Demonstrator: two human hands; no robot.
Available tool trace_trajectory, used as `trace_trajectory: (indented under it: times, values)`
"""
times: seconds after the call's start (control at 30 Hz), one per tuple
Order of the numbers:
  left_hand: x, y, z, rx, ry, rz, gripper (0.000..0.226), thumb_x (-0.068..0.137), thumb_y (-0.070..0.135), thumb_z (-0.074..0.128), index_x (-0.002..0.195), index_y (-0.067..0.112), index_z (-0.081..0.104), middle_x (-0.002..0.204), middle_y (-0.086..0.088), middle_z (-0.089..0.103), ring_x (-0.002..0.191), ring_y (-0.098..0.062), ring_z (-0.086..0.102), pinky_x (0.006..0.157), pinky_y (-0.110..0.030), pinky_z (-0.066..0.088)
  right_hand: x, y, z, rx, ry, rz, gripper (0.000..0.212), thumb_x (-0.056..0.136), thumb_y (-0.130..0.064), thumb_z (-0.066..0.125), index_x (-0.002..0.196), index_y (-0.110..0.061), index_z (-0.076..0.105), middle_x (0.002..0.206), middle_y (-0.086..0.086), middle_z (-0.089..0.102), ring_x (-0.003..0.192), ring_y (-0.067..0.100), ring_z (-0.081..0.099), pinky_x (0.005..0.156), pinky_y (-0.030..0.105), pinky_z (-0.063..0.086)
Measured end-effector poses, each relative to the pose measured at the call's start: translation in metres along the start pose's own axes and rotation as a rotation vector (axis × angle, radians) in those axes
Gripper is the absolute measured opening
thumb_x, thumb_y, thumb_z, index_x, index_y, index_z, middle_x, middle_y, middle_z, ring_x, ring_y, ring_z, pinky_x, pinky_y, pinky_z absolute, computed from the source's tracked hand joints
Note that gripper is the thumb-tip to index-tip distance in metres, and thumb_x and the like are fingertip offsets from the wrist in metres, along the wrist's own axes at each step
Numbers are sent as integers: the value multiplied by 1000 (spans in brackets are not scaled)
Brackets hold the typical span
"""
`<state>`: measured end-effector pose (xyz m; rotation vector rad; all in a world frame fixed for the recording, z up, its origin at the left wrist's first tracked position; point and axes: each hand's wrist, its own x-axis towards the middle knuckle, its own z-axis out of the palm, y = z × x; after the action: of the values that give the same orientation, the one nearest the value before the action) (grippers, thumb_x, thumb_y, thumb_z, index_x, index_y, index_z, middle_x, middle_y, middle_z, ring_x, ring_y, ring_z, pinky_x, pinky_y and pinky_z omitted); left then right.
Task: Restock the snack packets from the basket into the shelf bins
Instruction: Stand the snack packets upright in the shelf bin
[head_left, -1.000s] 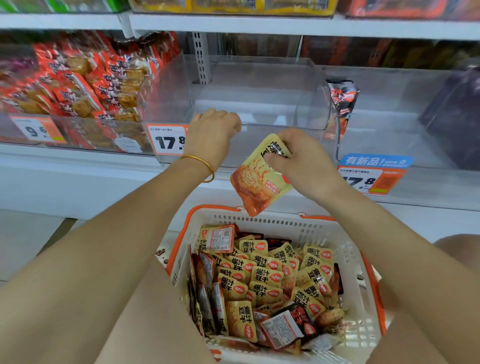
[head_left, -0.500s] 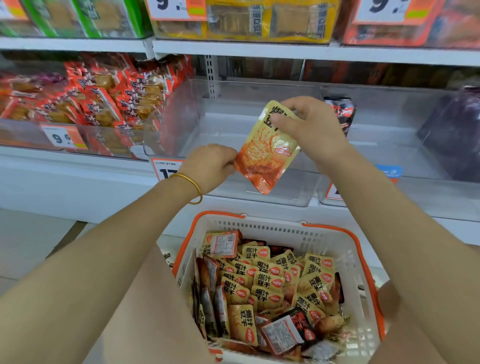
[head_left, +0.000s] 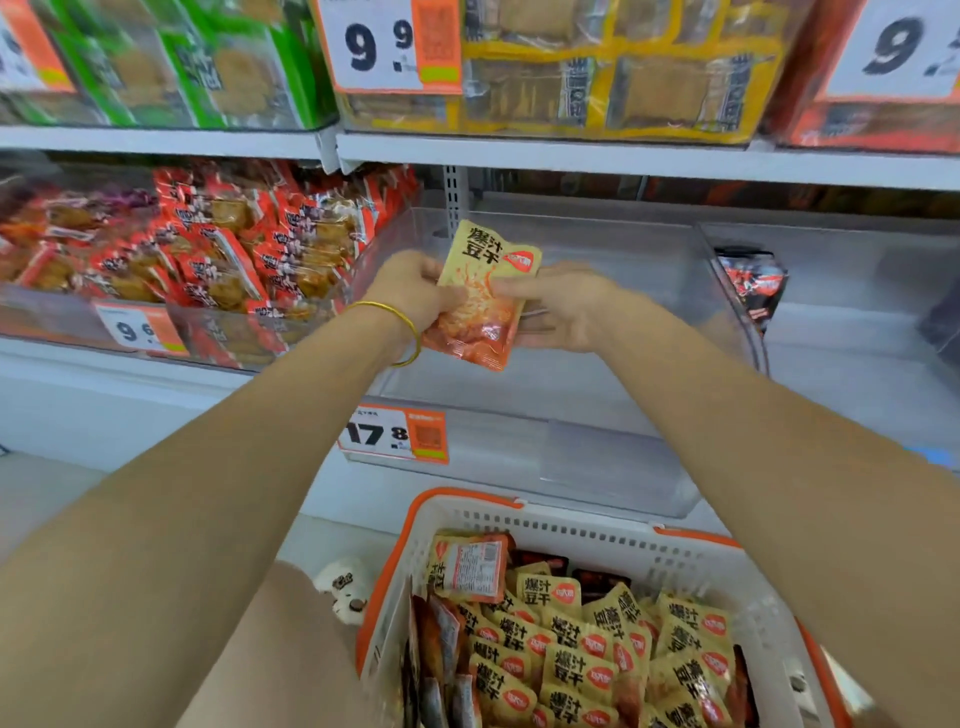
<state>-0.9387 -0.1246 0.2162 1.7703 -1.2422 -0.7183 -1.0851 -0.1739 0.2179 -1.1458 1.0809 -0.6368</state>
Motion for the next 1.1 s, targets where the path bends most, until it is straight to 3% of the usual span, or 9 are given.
trace_trajectory:
  times: [0.13, 0.23, 0.37, 0.47, 0.6, 0.73, 0.9, 1.03, 1.1]
  values:
    - [35, -13, -4, 500, -57, -35, 21, 90, 18, 61, 101, 1, 60, 96, -15, 59, 88, -27, 56, 72, -31, 42, 56, 2, 15, -291, 93, 20, 20, 79, -14, 75, 83, -18, 56, 74, 2, 61, 56, 11, 50, 51, 22, 34]
    - [46, -16, -5, 845, -219, 2, 36, 95, 20, 53, 123, -3, 51, 126, -18, 54, 115, -32, 51, 86, -32, 39, 99, 2, 27, -353, 207, -57, 36, 72, -12, 80, 103, -10, 63, 98, 8, 68, 72, 21, 62, 57, 29, 50]
    - [57, -25, -4, 998, -337, 82, 32, 96, 16, 48, 123, -1, 49, 129, -18, 52, 119, -33, 49, 93, -33, 39, 138, 5, 46, -554, 293, -111, 38, 77, -19, 76, 112, -10, 64, 112, 10, 67, 100, 25, 65, 83, 36, 55]
    - [63, -31, -3, 1063, -382, 85, 31, 96, 16, 45, 123, 2, 49, 129, -17, 49, 117, -32, 49, 94, -34, 40, 153, 7, 53, -626, 337, -159, 30, 83, -23, 71, 110, -12, 66, 113, 8, 67, 103, 22, 64, 79, 26, 48]
    - [63, -32, 1, 1093, -368, 102, 35, 95, 16, 45, 127, 2, 46, 133, -19, 43, 121, -33, 45, 95, -33, 37, 157, 8, 63, -738, 322, -159, 33, 90, -33, 62, 113, -9, 62, 113, 9, 65, 103, 25, 63, 68, 28, 41]
    - [60, -32, 2, 1104, -376, 84, 37, 95, 18, 45, 129, 3, 45, 134, -19, 42, 122, -33, 45, 95, -33, 37, 159, 10, 66, -819, 332, -133, 36, 92, -41, 55, 110, -11, 59, 109, 9, 64, 86, 24, 58, 66, 29, 39]
    - [55, -27, 0, 1074, -375, 81, 36, 96, 18, 45, 127, 2, 45, 134, -19, 41, 122, -32, 44, 94, -33, 37, 151, 9, 61, -1039, 293, -52, 39, 94, -56, 41, 97, -18, 50, 89, 6, 55, 76, 23, 55, 68, 30, 44]
    - [50, -20, -1, 1014, -362, 86, 37, 96, 16, 44, 130, 2, 42, 137, -19, 38, 124, -32, 41, 96, -32, 36, 137, 3, 53, -1053, 221, -34, 42, 96, -54, 38, 86, -15, 49, 66, 2, 51, 47, 14, 50, 48, 21, 41]
    - [47, -17, -1, 992, -359, 97, 37, 96, 14, 44, 130, 2, 41, 136, -19, 39, 123, -32, 41, 95, -31, 36, 129, 1, 52, -1064, 207, -35, 41, 96, -53, 41, 95, -14, 55, 64, 3, 49, 61, 18, 58, 50, 24, 38]
